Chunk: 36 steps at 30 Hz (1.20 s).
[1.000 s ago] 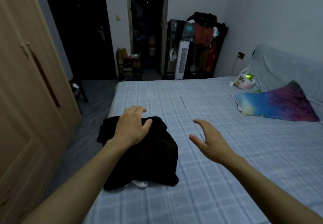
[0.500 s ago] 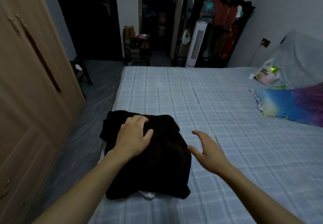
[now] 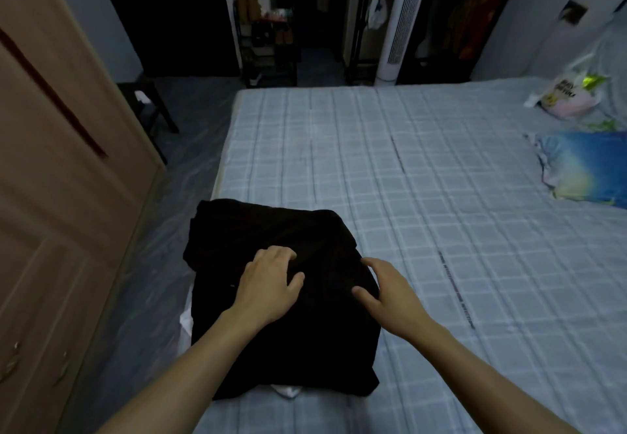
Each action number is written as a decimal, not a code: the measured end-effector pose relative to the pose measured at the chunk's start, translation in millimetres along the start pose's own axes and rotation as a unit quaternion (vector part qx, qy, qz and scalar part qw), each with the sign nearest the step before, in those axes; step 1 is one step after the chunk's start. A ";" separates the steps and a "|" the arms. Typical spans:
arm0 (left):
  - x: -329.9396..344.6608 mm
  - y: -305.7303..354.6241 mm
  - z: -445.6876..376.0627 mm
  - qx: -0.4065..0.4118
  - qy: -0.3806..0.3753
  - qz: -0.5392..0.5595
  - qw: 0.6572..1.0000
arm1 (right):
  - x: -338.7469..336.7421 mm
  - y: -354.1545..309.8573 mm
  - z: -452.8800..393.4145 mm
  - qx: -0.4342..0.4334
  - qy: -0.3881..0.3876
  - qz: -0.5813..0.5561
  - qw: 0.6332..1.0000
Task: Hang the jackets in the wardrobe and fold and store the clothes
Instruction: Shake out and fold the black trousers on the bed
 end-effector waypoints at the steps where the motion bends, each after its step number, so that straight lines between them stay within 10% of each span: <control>1: 8.5 -0.6 -4.7 0.002 -0.008 -0.001 1.000 | 7.0 4.6 -6.4 0.004 -0.009 -0.001 1.000; 14: 107.1 -16.4 -48.0 0.032 -0.102 -0.009 0.994 | 95.7 59.5 -64.5 0.037 -0.122 0.166 0.978; 26: 138.7 -26.6 -56.3 0.046 -0.160 -0.036 0.985 | 102.6 72.3 -69.8 0.029 -0.043 0.077 0.996; 36: 89.4 16.8 -69.4 0.200 0.085 0.038 0.975 | 2.1 19.7 -61.2 -0.080 0.053 -0.042 0.995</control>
Point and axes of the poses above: each hand's wrist, its own z-axis away from the middle knuckle, its own x-axis out of the palm, y = z × x, the point moved 1 cm from there along -z, towards the middle knuckle, and after that the axes turned 1 degree about y, right-handed, at the moved point
